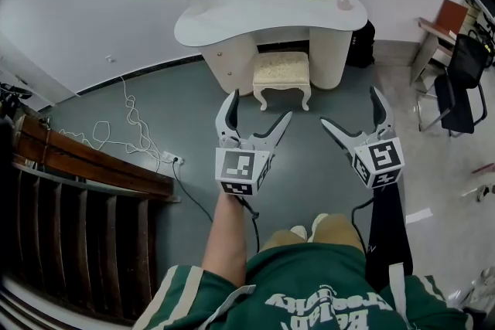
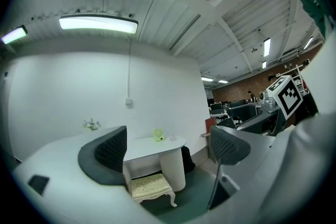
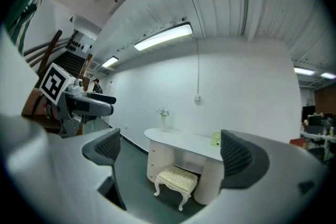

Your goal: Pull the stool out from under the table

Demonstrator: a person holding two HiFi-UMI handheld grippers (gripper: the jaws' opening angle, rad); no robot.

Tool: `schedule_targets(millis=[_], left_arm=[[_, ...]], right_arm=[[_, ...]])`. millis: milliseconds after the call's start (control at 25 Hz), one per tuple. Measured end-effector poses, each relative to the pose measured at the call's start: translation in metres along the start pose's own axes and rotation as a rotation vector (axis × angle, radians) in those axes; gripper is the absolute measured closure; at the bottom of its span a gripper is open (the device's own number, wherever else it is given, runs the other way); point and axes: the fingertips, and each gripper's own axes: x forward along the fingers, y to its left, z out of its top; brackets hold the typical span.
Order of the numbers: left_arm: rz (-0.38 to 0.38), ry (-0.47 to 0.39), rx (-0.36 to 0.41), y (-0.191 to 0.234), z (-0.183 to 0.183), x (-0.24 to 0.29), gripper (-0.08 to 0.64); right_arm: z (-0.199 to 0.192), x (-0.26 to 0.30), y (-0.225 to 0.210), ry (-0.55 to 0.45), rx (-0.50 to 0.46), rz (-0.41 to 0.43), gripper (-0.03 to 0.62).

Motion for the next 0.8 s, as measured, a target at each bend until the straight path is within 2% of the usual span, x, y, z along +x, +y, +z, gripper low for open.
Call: schedule_targets(millis=[200,560,800], left_arm=[[-0.010,-0.026,-0.003,0.007,0.003,0.018,0.069],[0.054,-0.038,-0.001,0.043,-0.001,0.060,0.071],[0.087,-0.044,0.011,0.065,0.000,0.106,0.071]], right_arm=[[0.003,0.021,-0.016,-0.012,-0.009,0.001,-0.006],[0.002,0.078,-0.038,-0.039,-0.026,0.046,-0.006],[0.005,0.128,-0.070,-0.059,-0.027,0.067,-0.005]])
